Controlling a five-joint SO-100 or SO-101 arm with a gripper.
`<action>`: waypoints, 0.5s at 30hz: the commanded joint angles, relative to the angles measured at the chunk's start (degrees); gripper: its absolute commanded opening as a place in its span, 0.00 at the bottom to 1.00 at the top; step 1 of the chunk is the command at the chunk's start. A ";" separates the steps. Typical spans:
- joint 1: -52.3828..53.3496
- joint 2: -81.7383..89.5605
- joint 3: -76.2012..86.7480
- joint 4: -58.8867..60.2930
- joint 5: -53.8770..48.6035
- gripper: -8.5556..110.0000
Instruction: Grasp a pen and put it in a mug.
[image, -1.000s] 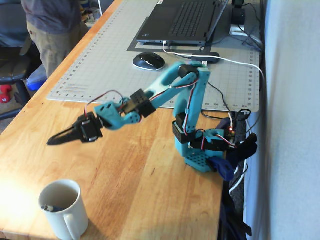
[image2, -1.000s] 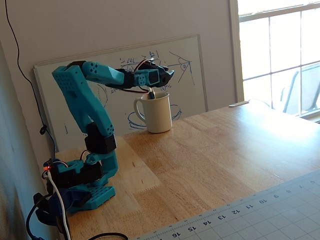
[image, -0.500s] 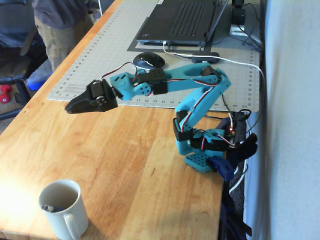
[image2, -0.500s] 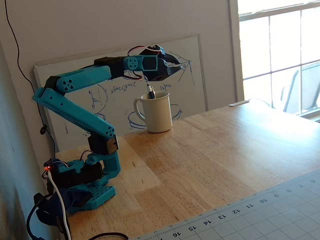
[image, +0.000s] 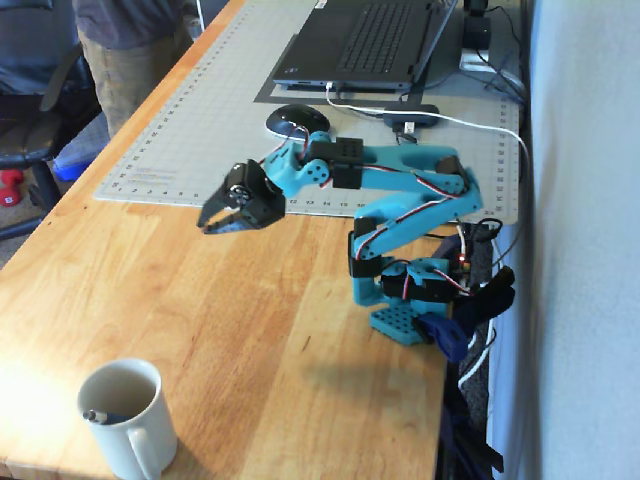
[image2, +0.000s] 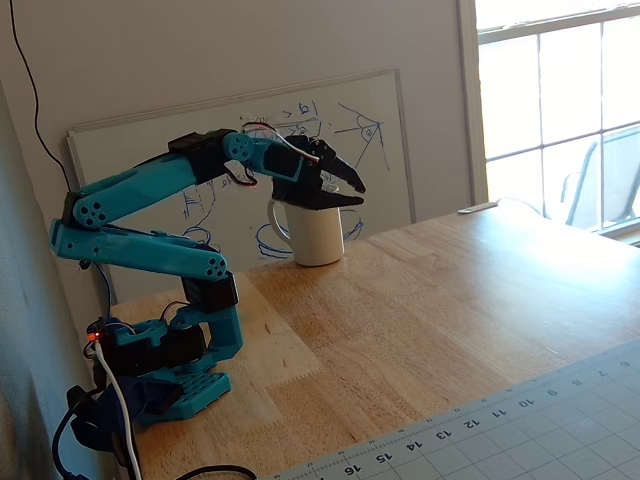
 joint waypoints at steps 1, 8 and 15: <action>2.02 8.09 3.43 3.16 0.53 0.09; 2.64 19.51 17.49 4.75 1.23 0.09; 2.64 28.39 27.42 4.92 1.32 0.09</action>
